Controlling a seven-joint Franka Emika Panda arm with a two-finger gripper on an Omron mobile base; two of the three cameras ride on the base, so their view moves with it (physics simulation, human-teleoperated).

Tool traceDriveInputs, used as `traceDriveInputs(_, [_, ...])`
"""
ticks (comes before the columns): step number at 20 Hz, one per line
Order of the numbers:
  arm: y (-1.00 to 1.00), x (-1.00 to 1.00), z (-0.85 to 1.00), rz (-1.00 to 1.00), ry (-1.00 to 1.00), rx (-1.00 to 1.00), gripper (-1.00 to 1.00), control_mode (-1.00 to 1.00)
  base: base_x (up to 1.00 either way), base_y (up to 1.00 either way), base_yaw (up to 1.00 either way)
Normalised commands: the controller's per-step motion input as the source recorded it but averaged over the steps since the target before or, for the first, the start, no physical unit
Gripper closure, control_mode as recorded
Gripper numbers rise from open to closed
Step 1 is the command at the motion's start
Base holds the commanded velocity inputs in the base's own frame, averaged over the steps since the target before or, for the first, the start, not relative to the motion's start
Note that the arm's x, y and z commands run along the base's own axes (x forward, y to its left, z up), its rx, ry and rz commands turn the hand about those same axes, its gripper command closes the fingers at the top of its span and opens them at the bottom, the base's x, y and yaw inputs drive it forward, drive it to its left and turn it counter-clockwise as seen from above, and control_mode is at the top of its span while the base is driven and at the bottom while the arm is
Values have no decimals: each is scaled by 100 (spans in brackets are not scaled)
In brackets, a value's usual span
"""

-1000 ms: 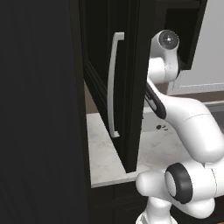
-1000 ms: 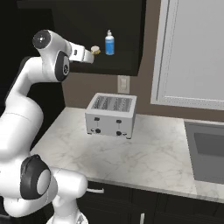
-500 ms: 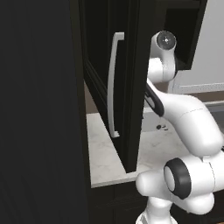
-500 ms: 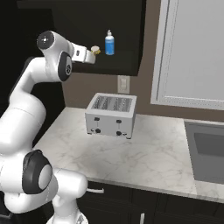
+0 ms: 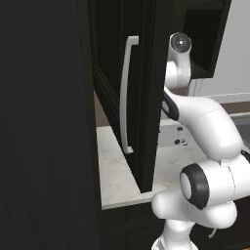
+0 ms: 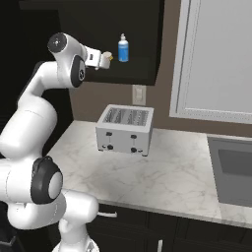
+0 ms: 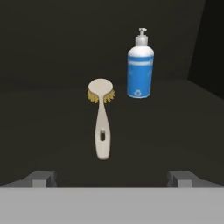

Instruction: Locate and retrieve the dish brush and soap dispenser from the cabinet. Place them next to the sink.

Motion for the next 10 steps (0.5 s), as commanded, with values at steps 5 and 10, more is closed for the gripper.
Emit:
traceDriveInputs(5, [0, 31, -2, 1, 0, 0, -100, -100, 0, 0, 0])
traceDriveInputs(10, [0, 30, -2, 0, 0, 0, -100, -100, 0, 0, 0])
